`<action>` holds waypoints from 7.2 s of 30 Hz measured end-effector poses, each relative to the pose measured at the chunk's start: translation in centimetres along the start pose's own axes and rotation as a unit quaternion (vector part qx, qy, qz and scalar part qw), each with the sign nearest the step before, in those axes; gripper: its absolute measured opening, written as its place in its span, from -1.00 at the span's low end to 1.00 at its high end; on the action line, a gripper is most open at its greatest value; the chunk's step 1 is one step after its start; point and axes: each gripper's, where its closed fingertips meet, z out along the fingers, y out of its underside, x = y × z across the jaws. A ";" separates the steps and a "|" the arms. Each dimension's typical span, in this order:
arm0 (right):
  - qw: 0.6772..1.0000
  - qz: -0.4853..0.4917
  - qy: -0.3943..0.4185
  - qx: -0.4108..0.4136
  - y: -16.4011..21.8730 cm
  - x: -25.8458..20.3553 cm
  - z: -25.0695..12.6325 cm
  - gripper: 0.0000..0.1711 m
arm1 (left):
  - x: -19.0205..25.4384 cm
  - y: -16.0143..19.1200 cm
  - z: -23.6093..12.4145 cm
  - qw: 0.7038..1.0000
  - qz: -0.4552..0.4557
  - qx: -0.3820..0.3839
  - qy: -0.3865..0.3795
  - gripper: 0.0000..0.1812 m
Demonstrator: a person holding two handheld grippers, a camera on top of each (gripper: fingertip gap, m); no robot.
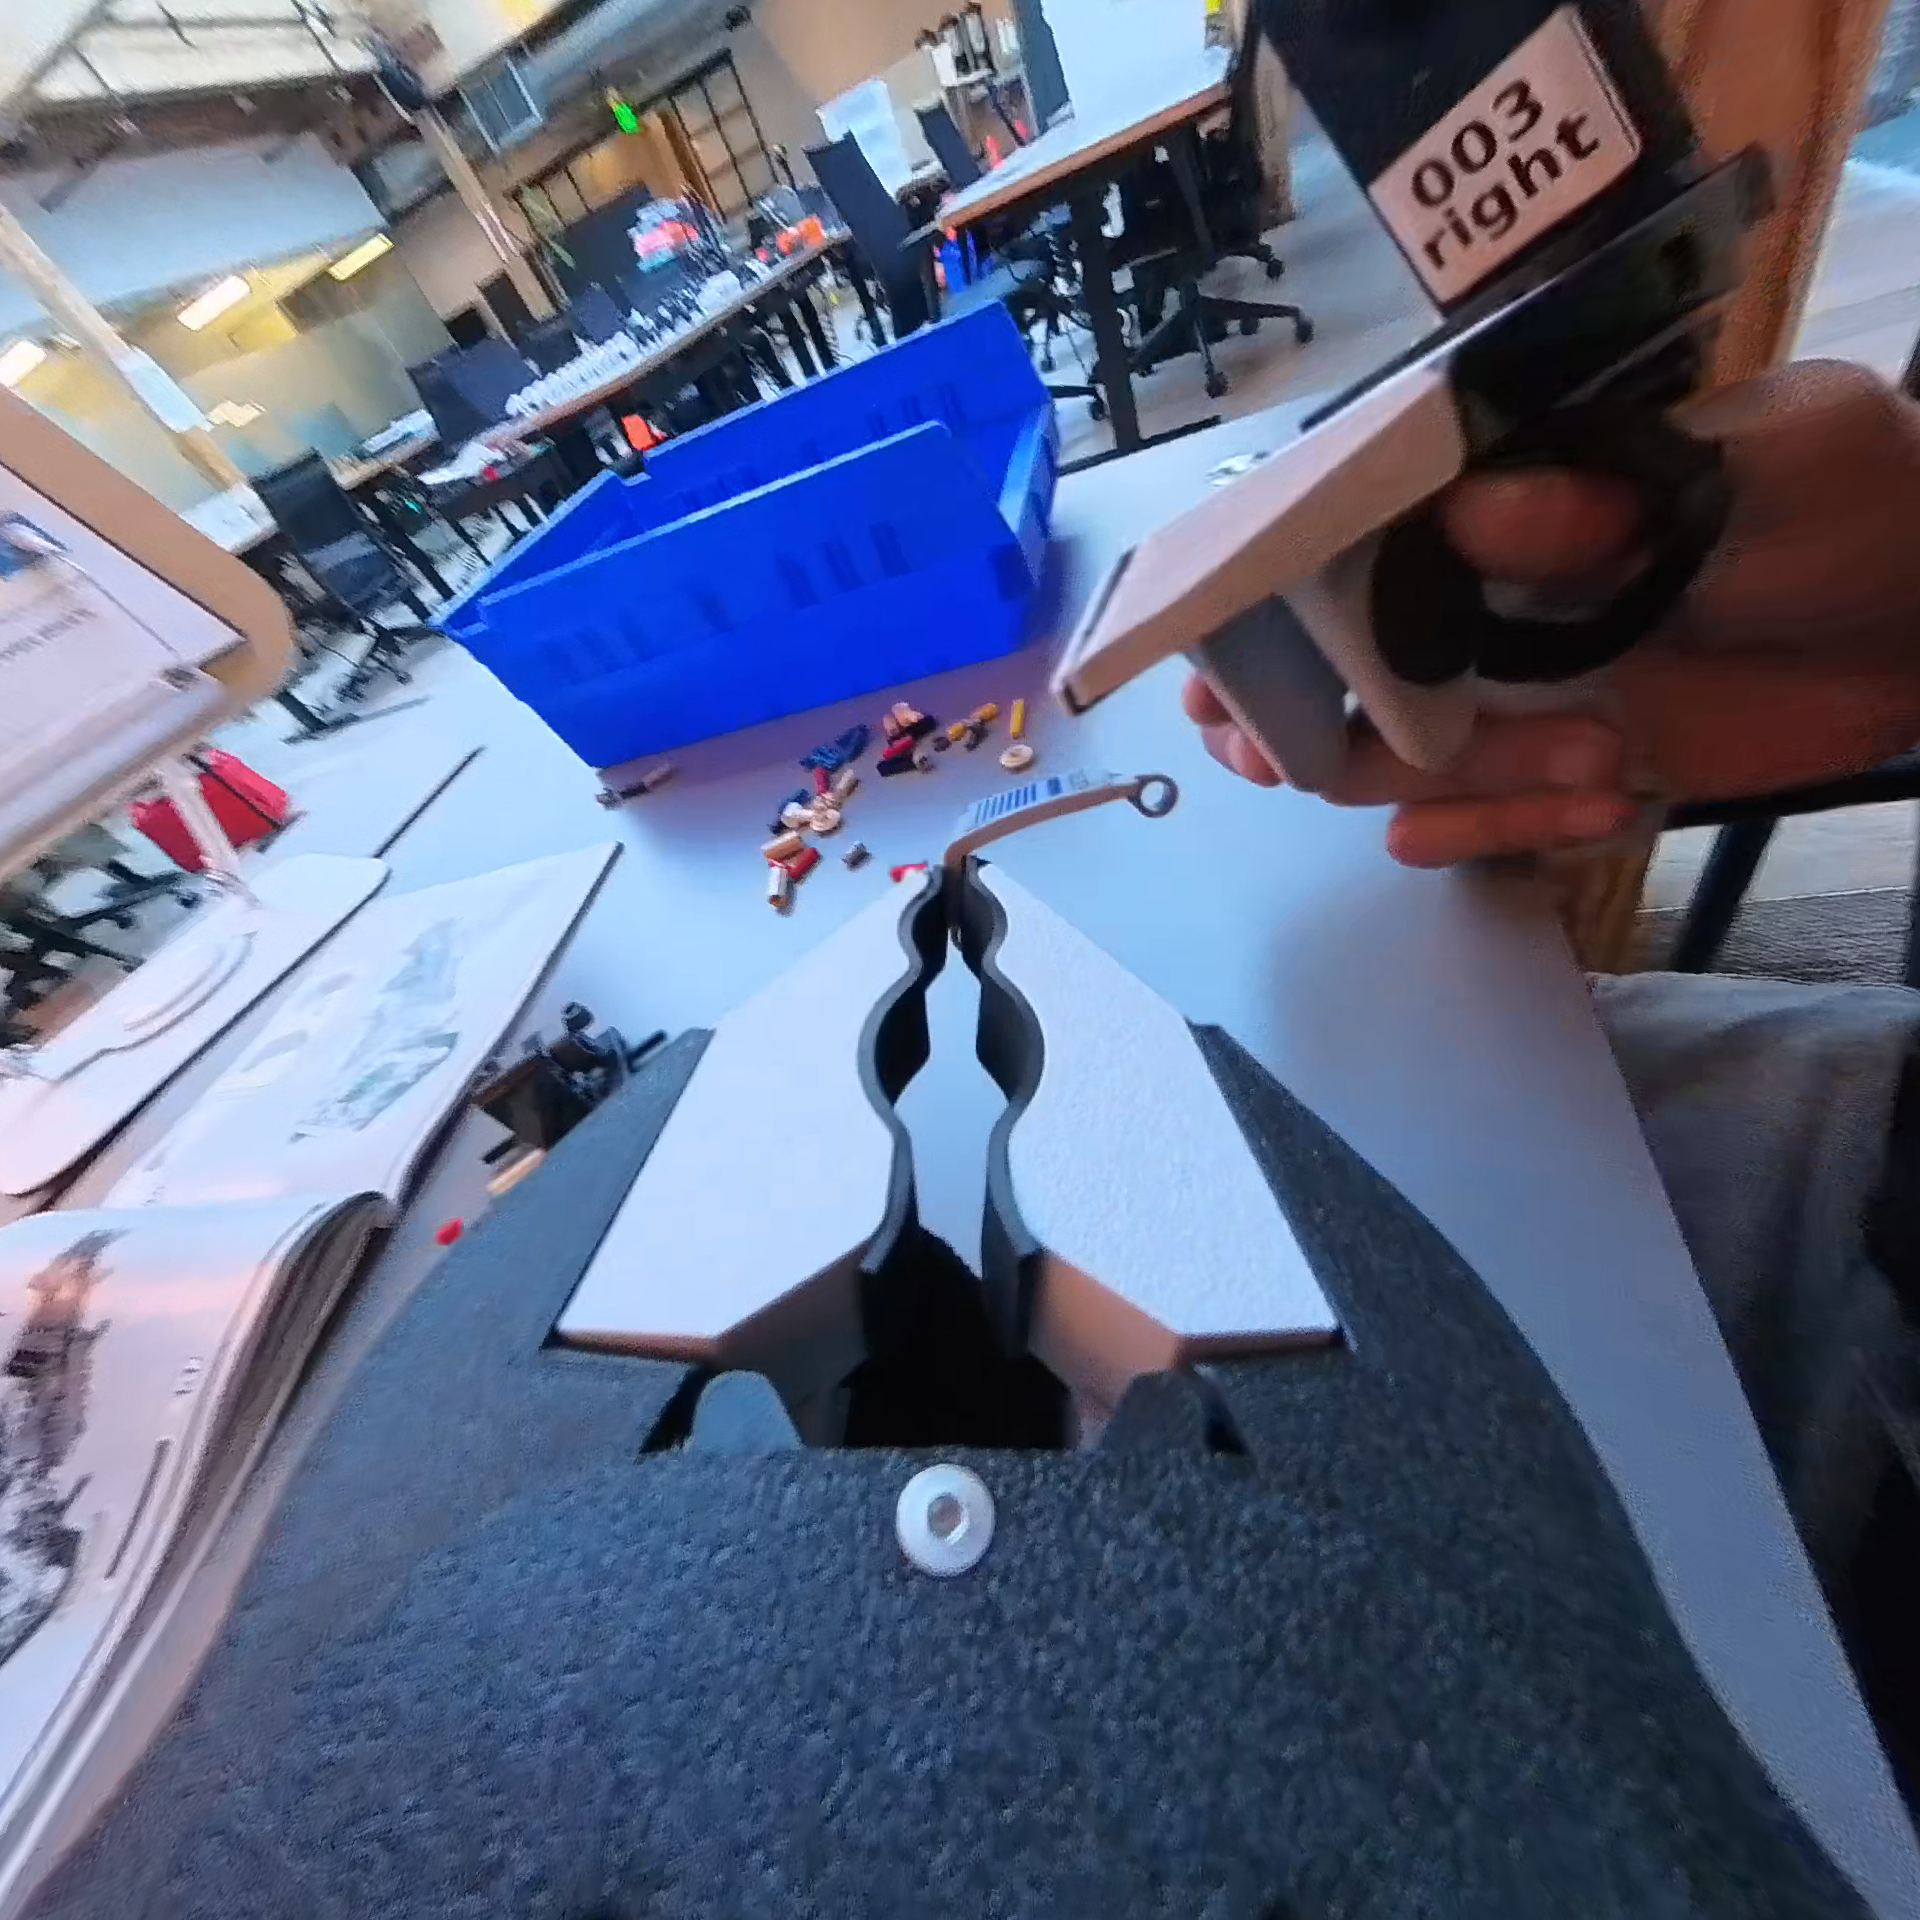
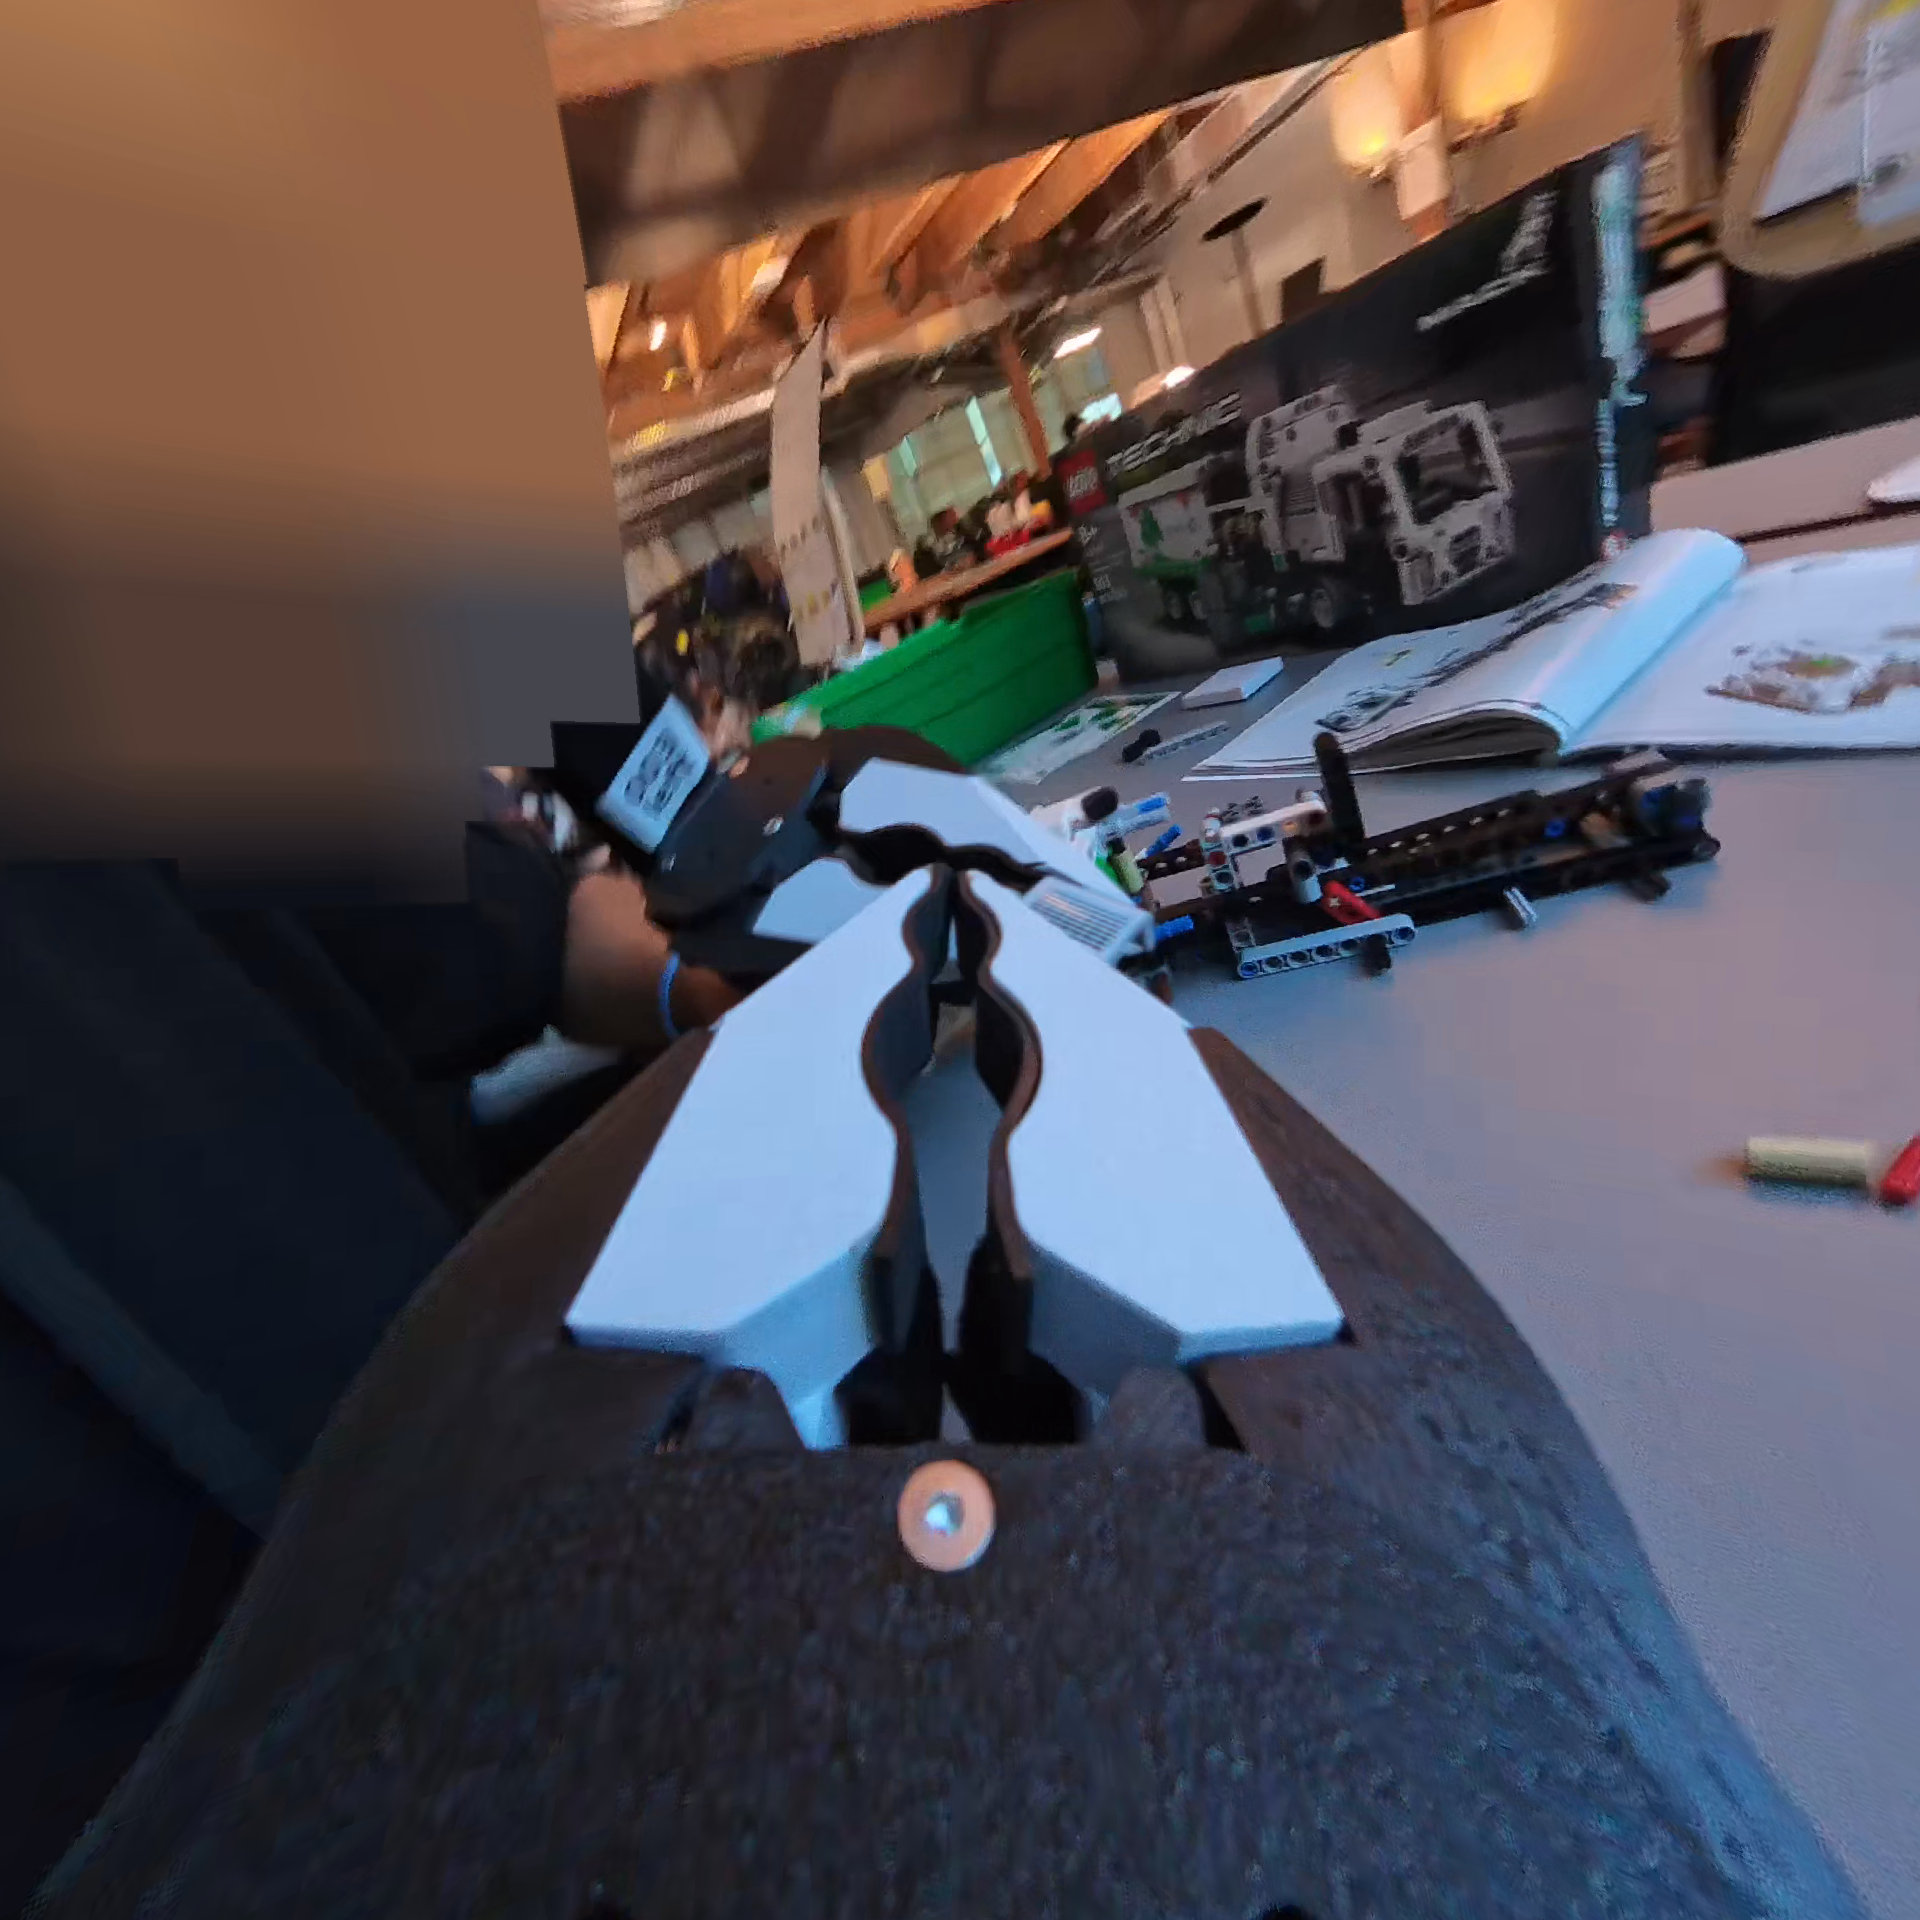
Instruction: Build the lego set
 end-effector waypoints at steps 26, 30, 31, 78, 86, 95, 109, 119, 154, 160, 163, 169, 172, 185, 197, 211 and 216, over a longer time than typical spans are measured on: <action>0.999 -0.011 0.038 0.025 -1.1 1.4 -0.1 -1.00 | 0.5 -1.4 -0.8 0.999 0.023 0.037 -0.004 -1.00; 0.998 -0.062 0.011 -0.003 -0.1 -0.5 0.4 -1.00 | 0.1 -1.4 -0.8 0.999 -0.008 0.039 0.002 -1.00; 0.998 -0.063 0.016 -0.008 0.2 -0.4 0.5 -1.00 | 0.0 -1.3 -0.8 0.999 -0.016 0.038 0.004 -1.00; 0.996 -0.084 0.024 0.010 -2.1 0.1 -1.8 -0.98 | -1.7 -2.3 -2.0 0.996 0.039 0.060 -0.058 -1.00; 0.992 -0.083 0.091 0.017 -4.8 4.6 -4.5 -0.81 | -4.2 -6.3 -3.3 0.986 0.101 0.068 -0.117 -1.00; 0.952 -0.115 0.263 -0.107 -3.4 12.2 -4.3 -0.74 | -14.1 -4.8 -4.5 0.987 0.038 -0.044 -0.151 -1.00; 0.958 -0.071 0.215 -0.176 -3.4 18.5 3.2 -0.58 | -19.8 4.8 -6.1 0.969 -0.102 -0.084 -0.208 -1.00; 0.964 -0.072 0.174 -0.189 -2.8 19.3 6.5 -0.65 | -20.2 7.4 -5.3 0.968 -0.112 -0.098 -0.204 -1.00; 0.964 -0.141 0.118 -0.194 1.7 5.4 6.4 -0.72 | -7.8 0.4 -9.8 0.979 0.017 -0.107 -0.175 -0.69; 0.953 -0.184 0.131 -0.203 3.9 6.7 8.1 -0.72 | -8.6 3.1 -10.7 0.966 -0.175 -0.104 -0.159 -0.51; 0.953 -0.172 0.143 -0.206 4.0 7.6 8.5 -0.72 | -8.1 4.3 -10.4 0.962 -0.204 -0.106 -0.145 -0.33; 0.960 -0.147 0.125 -0.202 3.9 7.3 9.4 -0.72 | -7.0 5.9 -8.7 0.960 -0.197 -0.138 -0.142 -0.07; 0.961 -0.149 0.122 -0.199 4.0 7.3 9.5 -0.72 | -7.3 6.1 -8.2 0.958 -0.201 -0.133 -0.156 -0.04; 0.969 -0.125 0.094 -0.193 2.7 6.9 9.7 -0.72 | -6.3 8.3 -7.8 0.960 -0.159 -0.168 -0.159 0.07; 0.966 -0.113 0.075 -0.220 4.4 7.0 10.0 -0.72 | -6.6 8.4 -7.3 0.958 -0.145 -0.176 -0.176 0.05; 0.963 -0.132 0.091 -0.218 4.2 7.7 10.2 -0.72 | -6.6 8.4 -7.3 0.957 -0.144 -0.177 -0.177 0.05; 0.962 -0.140 0.095 -0.216 4.1 7.6 10.4 -0.72 | -6.7 8.4 -7.3 0.957 -0.144 -0.177 -0.179 0.05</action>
